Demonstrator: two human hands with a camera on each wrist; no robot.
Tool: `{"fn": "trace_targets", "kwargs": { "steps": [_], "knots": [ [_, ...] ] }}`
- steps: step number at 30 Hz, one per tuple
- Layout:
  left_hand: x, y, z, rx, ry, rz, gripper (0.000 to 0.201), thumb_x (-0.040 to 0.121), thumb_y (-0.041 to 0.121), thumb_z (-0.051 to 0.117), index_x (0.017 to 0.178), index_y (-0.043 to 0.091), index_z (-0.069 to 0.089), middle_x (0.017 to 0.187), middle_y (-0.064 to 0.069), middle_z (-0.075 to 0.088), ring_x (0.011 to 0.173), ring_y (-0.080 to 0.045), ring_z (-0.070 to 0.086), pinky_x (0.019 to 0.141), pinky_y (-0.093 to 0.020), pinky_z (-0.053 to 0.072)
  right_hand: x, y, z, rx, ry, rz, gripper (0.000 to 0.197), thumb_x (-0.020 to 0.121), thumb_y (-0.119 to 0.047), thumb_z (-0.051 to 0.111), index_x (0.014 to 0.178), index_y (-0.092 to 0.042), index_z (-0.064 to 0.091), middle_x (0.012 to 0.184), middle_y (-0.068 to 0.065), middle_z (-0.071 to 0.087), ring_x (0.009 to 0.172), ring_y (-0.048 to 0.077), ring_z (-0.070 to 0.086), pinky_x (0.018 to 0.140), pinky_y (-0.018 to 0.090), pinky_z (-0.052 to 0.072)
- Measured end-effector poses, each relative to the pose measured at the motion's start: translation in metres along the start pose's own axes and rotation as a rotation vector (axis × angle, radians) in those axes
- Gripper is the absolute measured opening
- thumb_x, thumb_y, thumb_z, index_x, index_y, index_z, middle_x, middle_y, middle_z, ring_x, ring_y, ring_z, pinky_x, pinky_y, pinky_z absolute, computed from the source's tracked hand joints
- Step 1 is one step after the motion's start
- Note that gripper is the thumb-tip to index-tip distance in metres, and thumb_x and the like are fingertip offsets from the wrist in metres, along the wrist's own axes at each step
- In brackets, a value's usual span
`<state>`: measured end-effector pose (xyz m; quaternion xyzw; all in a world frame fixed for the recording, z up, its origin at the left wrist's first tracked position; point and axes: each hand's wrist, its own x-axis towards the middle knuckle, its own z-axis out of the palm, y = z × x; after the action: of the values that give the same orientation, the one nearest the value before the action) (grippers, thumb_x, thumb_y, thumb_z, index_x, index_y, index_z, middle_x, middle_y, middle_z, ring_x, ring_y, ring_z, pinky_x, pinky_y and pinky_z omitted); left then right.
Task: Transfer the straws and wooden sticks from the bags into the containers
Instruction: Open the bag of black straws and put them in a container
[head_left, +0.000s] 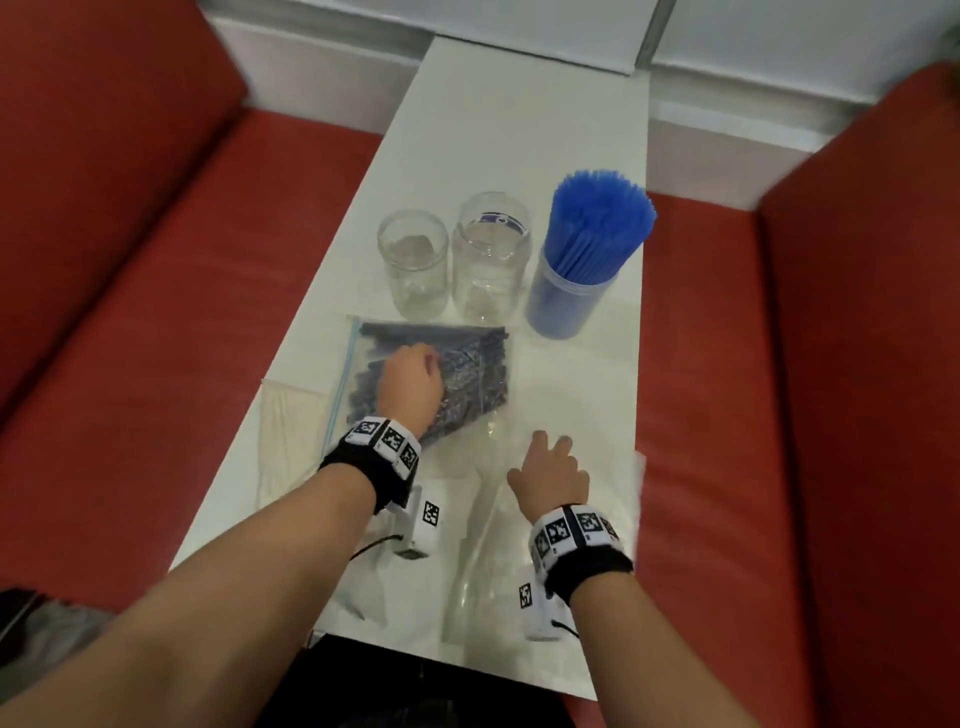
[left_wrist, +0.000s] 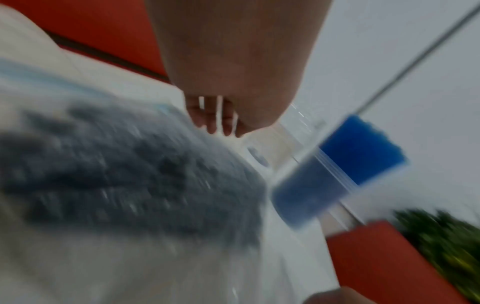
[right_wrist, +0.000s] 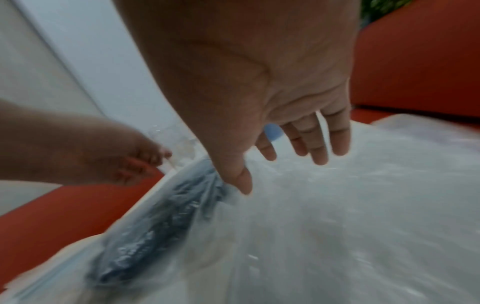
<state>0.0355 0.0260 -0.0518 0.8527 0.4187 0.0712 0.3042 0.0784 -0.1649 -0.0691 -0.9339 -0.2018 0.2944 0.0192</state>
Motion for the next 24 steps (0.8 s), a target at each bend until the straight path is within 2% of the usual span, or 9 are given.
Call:
{"fn": "trace_targets", "kwargs": {
  "steps": [3, 6, 8, 11, 15, 17, 20, 22, 24],
  "knots": [
    [0.034, -0.052, -0.029, 0.179, -0.135, -0.447, 0.037, 0.098, 0.024, 0.046, 0.132, 0.009, 0.050, 0.137, -0.018, 0.045, 0.124, -0.040, 0.045, 0.102, -0.046, 0.038, 0.006, -0.056, -0.008, 0.139, 0.014, -0.234, 0.047, 0.098, -0.023, 0.054, 0.142, -0.012, 0.040, 0.139, 0.017, 0.041, 0.115, 0.039, 0.056, 0.094, 0.044, 0.047],
    [0.048, -0.087, -0.037, 0.178, -0.301, -0.570, 0.051, 0.097, 0.036, 0.051, 0.134, 0.001, 0.049, 0.140, -0.022, 0.049, 0.128, -0.040, 0.046, 0.108, -0.042, 0.037, 0.013, -0.102, -0.005, 0.207, -0.003, -0.367, 0.048, 0.098, -0.016, 0.055, 0.144, -0.010, 0.043, 0.141, 0.019, 0.043, 0.115, 0.039, 0.057, 0.099, 0.046, 0.048],
    [0.053, -0.099, -0.037, 0.166, -0.334, -0.531, 0.045, 0.097, 0.029, 0.051, 0.130, -0.001, 0.055, 0.135, -0.022, 0.054, 0.126, -0.039, 0.050, 0.106, -0.042, 0.040, 0.017, -0.122, 0.002, 0.226, -0.019, -0.348, 0.055, 0.098, -0.016, 0.057, 0.150, -0.013, 0.038, 0.147, 0.019, 0.039, 0.123, 0.039, 0.053, 0.105, 0.047, 0.045],
    [0.059, -0.113, -0.036, 0.067, -0.373, -0.451, 0.034, 0.096, 0.015, 0.050, 0.121, -0.005, 0.062, 0.123, -0.021, 0.063, 0.115, -0.035, 0.059, 0.095, -0.037, 0.049, 0.023, -0.135, 0.011, 0.237, -0.068, -0.275, 0.066, 0.098, -0.017, 0.058, 0.157, -0.018, 0.030, 0.158, 0.017, 0.026, 0.136, 0.040, 0.043, 0.114, 0.046, 0.038],
    [0.068, -0.122, -0.044, -0.161, -0.316, -0.502, 0.031, 0.089, 0.018, 0.065, 0.106, -0.007, 0.066, 0.106, -0.021, 0.067, 0.099, -0.036, 0.065, 0.081, -0.036, 0.052, 0.026, -0.140, 0.011, 0.285, -0.059, -0.233, 0.061, 0.099, -0.015, 0.056, 0.156, -0.018, 0.034, 0.158, 0.016, 0.028, 0.135, 0.039, 0.045, 0.114, 0.046, 0.039],
    [0.069, -0.113, -0.055, -0.432, -0.334, -0.455, 0.023, 0.085, 0.013, 0.069, 0.098, -0.006, 0.069, 0.092, -0.021, 0.068, 0.080, -0.031, 0.066, 0.074, -0.038, 0.057, 0.026, -0.145, 0.000, 0.360, 0.036, -0.235, 0.048, 0.100, -0.014, 0.054, 0.147, -0.014, 0.047, 0.146, 0.016, 0.042, 0.124, 0.035, 0.055, 0.109, 0.041, 0.044],
    [0.066, -0.087, -0.089, -0.788, -0.480, -0.248, 0.015, 0.082, 0.012, 0.075, 0.076, 0.001, 0.067, 0.067, -0.012, 0.065, 0.059, -0.022, 0.059, 0.053, -0.028, 0.052, 0.021, -0.163, -0.030, 0.588, 0.230, -0.301, 0.025, 0.099, -0.014, 0.056, 0.123, -0.012, 0.065, 0.117, 0.010, 0.063, 0.102, 0.025, 0.063, 0.095, 0.036, 0.050],
    [0.066, -0.067, -0.114, -0.869, -0.621, -0.093, 0.021, 0.083, 0.015, 0.076, 0.072, 0.007, 0.060, 0.062, -0.008, 0.062, 0.055, -0.018, 0.059, 0.052, -0.025, 0.051, 0.014, -0.175, -0.056, 0.775, 0.305, -0.334, 0.014, 0.100, -0.022, 0.058, 0.106, -0.014, 0.068, 0.094, 0.002, 0.069, 0.087, 0.016, 0.064, 0.081, 0.035, 0.053],
    [0.065, -0.046, -0.138, -0.856, -0.711, 0.025, 0.023, 0.083, 0.013, 0.075, 0.069, 0.011, 0.057, 0.059, -0.004, 0.059, 0.052, -0.015, 0.058, 0.051, -0.026, 0.052, 0.005, -0.182, -0.082, 0.883, 0.355, -0.356, 0.021, 0.099, -0.035, 0.060, 0.092, -0.016, 0.067, 0.080, -0.004, 0.068, 0.075, 0.012, 0.064, 0.071, 0.034, 0.052]
  ]
}}
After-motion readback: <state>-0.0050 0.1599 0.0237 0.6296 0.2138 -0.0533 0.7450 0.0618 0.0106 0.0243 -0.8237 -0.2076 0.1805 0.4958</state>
